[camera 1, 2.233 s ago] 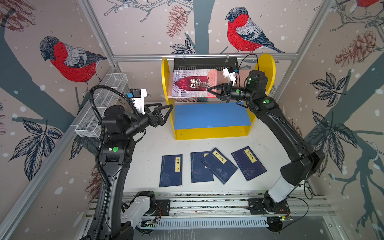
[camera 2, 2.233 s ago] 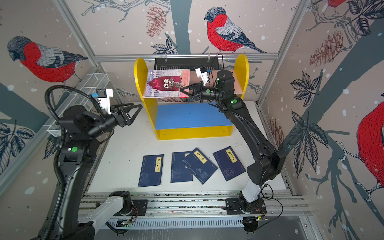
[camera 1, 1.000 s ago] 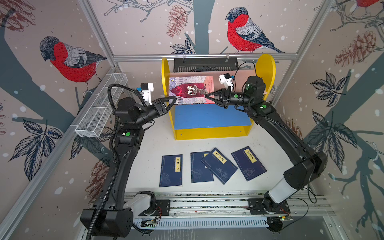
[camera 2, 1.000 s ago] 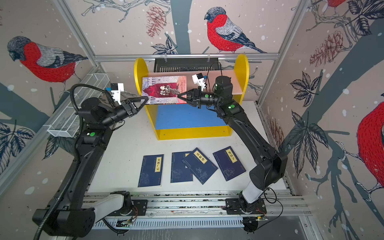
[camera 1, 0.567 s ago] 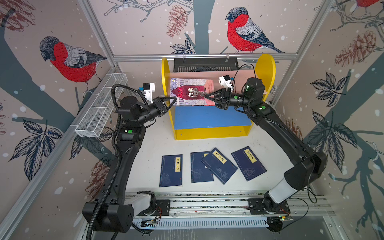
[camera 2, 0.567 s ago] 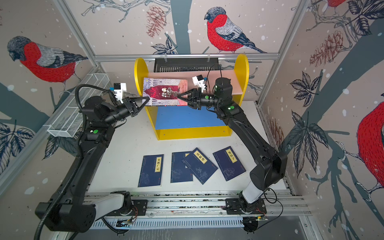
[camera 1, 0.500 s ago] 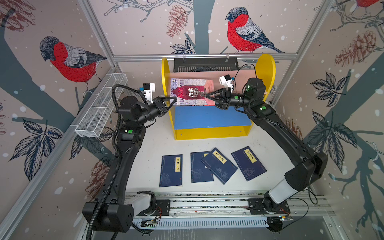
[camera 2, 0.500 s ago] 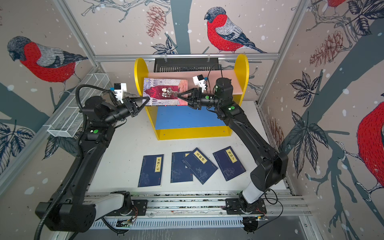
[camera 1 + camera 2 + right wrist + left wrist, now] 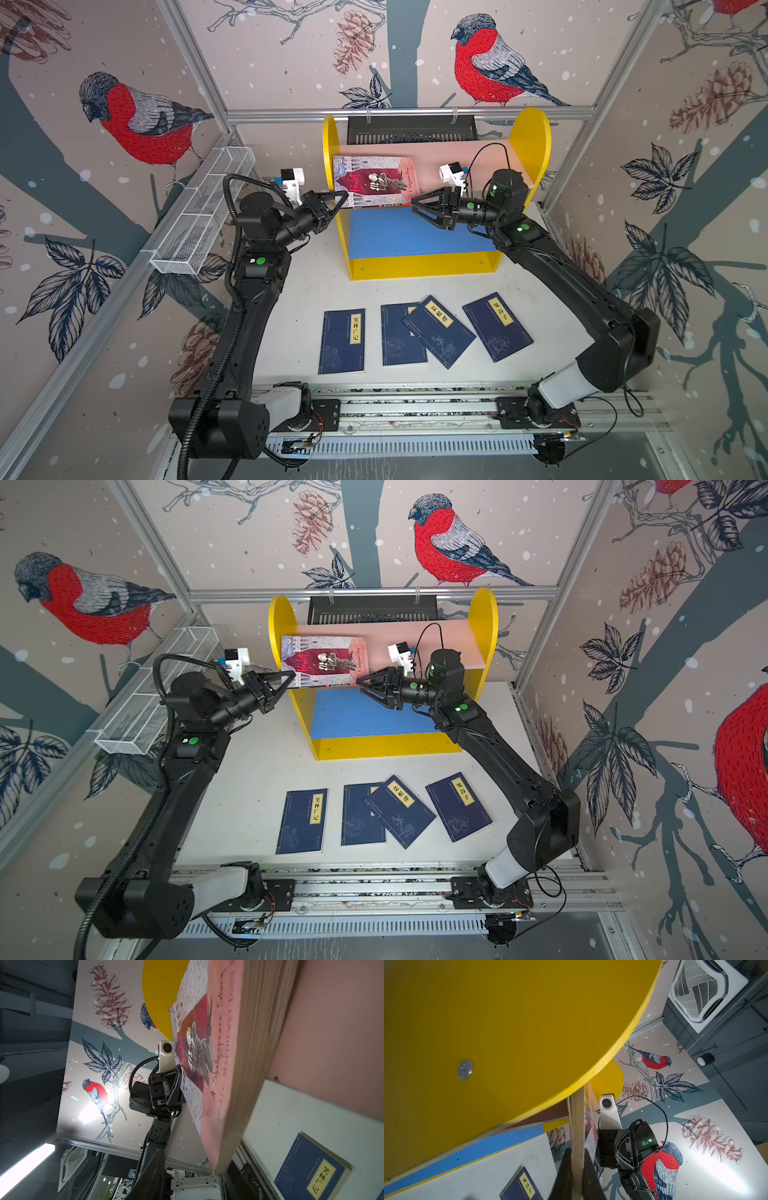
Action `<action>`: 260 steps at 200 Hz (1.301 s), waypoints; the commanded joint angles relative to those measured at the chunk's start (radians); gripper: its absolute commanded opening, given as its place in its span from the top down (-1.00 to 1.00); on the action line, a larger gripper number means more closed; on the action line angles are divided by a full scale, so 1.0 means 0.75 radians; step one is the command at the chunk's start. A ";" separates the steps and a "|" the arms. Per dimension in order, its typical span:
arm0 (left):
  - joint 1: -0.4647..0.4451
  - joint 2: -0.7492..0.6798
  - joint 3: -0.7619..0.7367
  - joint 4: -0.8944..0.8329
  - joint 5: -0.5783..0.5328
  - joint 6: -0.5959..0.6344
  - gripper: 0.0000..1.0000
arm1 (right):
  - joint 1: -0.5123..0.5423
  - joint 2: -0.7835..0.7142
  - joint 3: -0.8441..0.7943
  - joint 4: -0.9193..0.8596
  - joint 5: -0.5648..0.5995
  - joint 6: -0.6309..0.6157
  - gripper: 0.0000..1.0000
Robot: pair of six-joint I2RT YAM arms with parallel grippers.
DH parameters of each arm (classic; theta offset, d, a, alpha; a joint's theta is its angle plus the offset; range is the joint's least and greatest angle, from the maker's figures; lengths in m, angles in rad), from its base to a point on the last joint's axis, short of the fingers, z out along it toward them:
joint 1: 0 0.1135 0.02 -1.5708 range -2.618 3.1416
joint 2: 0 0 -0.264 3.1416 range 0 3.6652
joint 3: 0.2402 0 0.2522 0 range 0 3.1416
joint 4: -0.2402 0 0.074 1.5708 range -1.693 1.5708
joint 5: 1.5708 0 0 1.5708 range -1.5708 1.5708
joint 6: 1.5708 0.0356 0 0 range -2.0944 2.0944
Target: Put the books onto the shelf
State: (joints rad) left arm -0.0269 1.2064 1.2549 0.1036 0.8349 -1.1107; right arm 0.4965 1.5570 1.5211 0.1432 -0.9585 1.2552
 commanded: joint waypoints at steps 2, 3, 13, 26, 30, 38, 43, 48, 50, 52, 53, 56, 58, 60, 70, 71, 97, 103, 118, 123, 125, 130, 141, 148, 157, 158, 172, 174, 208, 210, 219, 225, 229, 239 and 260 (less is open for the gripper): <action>0.001 -0.001 0.002 0.112 0.007 -0.022 1.00 | 0.011 0.001 -0.013 0.140 0.021 0.040 0.15; 0.001 0.000 0.001 0.112 0.007 -0.022 1.00 | 0.011 0.001 -0.013 0.142 0.021 0.041 0.15; 0.001 0.003 0.000 0.109 0.006 -0.022 1.00 | 0.014 0.004 -0.014 0.147 0.029 0.048 0.16; 0.001 0.004 0.000 0.109 0.011 -0.020 1.00 | 0.017 0.008 -0.016 0.156 0.039 0.049 0.20; 0.001 0.005 0.001 0.110 0.012 -0.019 1.00 | 0.017 0.010 -0.016 0.157 0.040 0.049 0.21; 0.002 0.007 -0.001 0.109 0.011 -0.018 1.00 | 0.017 0.009 -0.020 0.158 0.051 0.052 0.26; 0.001 0.006 -0.001 0.107 0.011 -0.018 1.00 | 0.017 0.008 -0.022 0.158 0.055 0.052 0.28; 0.001 0.005 -0.001 0.107 0.011 -0.018 1.00 | 0.017 0.007 -0.024 0.159 0.062 0.053 0.29; 0.001 0.005 -0.002 0.107 0.011 -0.018 1.00 | 0.018 0.007 -0.025 0.160 0.063 0.053 0.30; 0.001 0.004 -0.001 0.107 0.012 -0.018 1.00 | 0.017 0.007 -0.026 0.161 0.065 0.053 0.31; 0.001 0.005 -0.002 0.107 0.013 -0.017 1.00 | 0.017 0.007 -0.026 0.160 0.066 0.052 0.32; 0.001 0.005 -0.003 0.107 0.013 -0.016 1.00 | 0.017 0.008 -0.027 0.161 0.067 0.052 0.34; 0.001 0.004 -0.004 0.107 0.013 -0.016 1.00 | 0.018 0.010 -0.028 0.161 0.069 0.052 0.36; 0.001 0.003 -0.004 0.107 0.013 -0.016 1.00 | 0.017 0.010 -0.028 0.161 0.071 0.052 0.38; 0.001 0.005 -0.004 0.107 0.013 -0.015 1.00 | 0.017 0.008 -0.033 0.161 0.085 0.051 0.43; 0.001 0.004 -0.005 0.107 0.014 -0.015 1.00 | 0.017 0.008 -0.033 0.161 0.085 0.051 0.43; 0.001 0.005 -0.005 0.109 0.016 -0.016 1.00 | 0.017 0.008 -0.042 0.163 0.112 0.051 0.46; 0.001 0.005 -0.007 0.111 0.016 -0.016 1.00 | 0.017 0.007 -0.044 0.162 0.119 0.052 0.47; 0.001 0.008 -0.012 0.111 0.020 -0.020 1.00 | 0.017 0.004 -0.044 0.155 0.138 0.046 0.49; 0.001 0.007 -0.011 0.112 0.021 -0.022 1.00 | 0.015 0.002 -0.044 0.146 0.148 0.039 0.49; 0.001 0.008 -0.014 0.111 0.020 -0.024 1.00 | 0.015 0.001 -0.044 0.142 0.154 0.037 0.49; 0.001 0.008 -0.014 0.114 0.023 -0.026 1.00 | 0.015 -0.003 -0.045 0.130 0.167 0.030 0.48; 0.002 0.009 -0.018 0.124 0.026 -0.034 1.00 | 0.011 -0.010 -0.043 0.104 0.189 0.013 0.48; 0.001 0.010 -0.021 0.132 0.029 -0.042 1.00 | 0.010 -0.011 -0.042 0.091 0.199 0.006 0.48; 0.001 0.011 -0.023 0.142 0.030 -0.050 1.00 | 0.009 -0.012 -0.046 0.089 0.211 0.004 0.50; 0.001 0.011 -0.024 0.143 0.030 -0.051 1.00 | 0.009 -0.012 -0.048 0.090 0.212 0.005 0.50; 0.001 0.016 -0.023 0.150 0.035 -0.055 1.00 | 0.009 -0.010 -0.050 0.097 0.217 0.011 0.53; 0.001 0.018 -0.023 0.150 0.037 -0.054 1.00 | 0.009 -0.010 -0.050 0.097 0.219 0.012 0.55; 0.002 0.025 -0.015 0.154 0.038 -0.057 1.00 | 0.009 -0.011 -0.050 0.114 0.234 0.024 0.75; 0.001 0.026 -0.015 0.154 0.039 -0.057 1.00 | 0.009 -0.010 -0.050 0.115 0.235 0.025 0.75; 0.001 0.031 -0.014 0.154 0.039 -0.059 1.00 | 0.009 -0.010 -0.050 0.119 0.242 0.028 0.79; 0.001 0.031 -0.013 0.154 0.040 -0.061 1.00 | 0.009 -0.010 -0.048 0.121 0.241 0.031 0.82; 0.002 0.033 -0.014 0.156 0.040 -0.061 1.00 | 0.009 -0.010 -0.048 0.122 0.244 0.032 0.84; 0.001 0.032 -0.013 0.156 0.042 -0.063 0.92 | 0.009 -0.014 -0.049 0.124 0.252 0.036 0.89; 0.001 0.033 -0.012 0.159 0.042 -0.063 0.70 | 0.009 -0.026 -0.052 0.125 0.269 0.038 0.94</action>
State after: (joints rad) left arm -0.0269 1.2320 1.2369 0.1486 0.8387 -1.1481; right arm 0.5026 1.5536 1.4830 0.2031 -0.7876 1.2831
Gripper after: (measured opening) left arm 0.095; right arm 0.091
